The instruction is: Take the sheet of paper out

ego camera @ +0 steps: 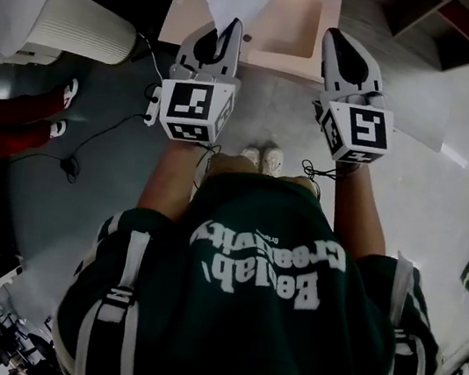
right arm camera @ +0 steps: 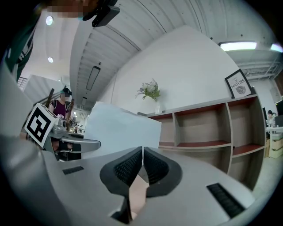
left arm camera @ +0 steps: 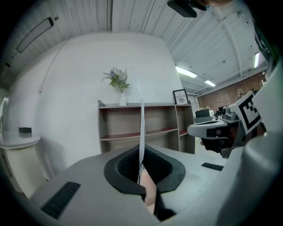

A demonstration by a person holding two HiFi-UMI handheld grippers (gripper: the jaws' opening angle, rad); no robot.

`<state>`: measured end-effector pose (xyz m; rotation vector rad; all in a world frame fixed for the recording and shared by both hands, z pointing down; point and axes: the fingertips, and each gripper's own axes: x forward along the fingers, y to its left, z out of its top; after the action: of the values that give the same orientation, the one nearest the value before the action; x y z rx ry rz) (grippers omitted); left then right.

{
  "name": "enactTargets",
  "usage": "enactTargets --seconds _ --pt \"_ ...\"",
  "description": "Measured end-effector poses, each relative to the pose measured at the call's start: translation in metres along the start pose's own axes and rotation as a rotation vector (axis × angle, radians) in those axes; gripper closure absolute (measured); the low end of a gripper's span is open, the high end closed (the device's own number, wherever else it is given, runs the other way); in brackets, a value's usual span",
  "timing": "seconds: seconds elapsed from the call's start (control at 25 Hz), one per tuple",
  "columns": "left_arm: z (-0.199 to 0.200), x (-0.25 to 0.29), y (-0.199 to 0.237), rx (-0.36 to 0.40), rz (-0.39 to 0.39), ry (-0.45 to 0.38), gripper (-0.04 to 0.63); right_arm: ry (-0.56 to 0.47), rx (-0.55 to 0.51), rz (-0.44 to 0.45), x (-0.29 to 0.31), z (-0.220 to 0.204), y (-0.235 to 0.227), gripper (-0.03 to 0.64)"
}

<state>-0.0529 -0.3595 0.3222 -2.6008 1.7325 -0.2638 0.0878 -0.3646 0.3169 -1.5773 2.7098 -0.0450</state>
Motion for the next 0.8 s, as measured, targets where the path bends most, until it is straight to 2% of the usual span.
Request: enactTargets --seconds 0.36,0.56,0.72,0.8 --pt "0.008 -0.017 0.019 -0.003 -0.069 -0.032 0.577 0.008 -0.04 -0.06 -0.002 0.014 0.03 0.581" --pt "0.018 -0.033 0.022 0.007 -0.099 -0.069 0.577 0.043 -0.057 -0.044 -0.009 0.015 0.054 0.581" --pt "0.018 -0.046 0.026 0.017 -0.109 -0.09 0.577 -0.026 -0.077 -0.097 -0.019 0.025 0.066 0.581" --pt "0.018 -0.052 0.028 0.015 -0.114 -0.097 0.577 -0.025 -0.069 -0.121 -0.025 0.022 0.068 0.581"
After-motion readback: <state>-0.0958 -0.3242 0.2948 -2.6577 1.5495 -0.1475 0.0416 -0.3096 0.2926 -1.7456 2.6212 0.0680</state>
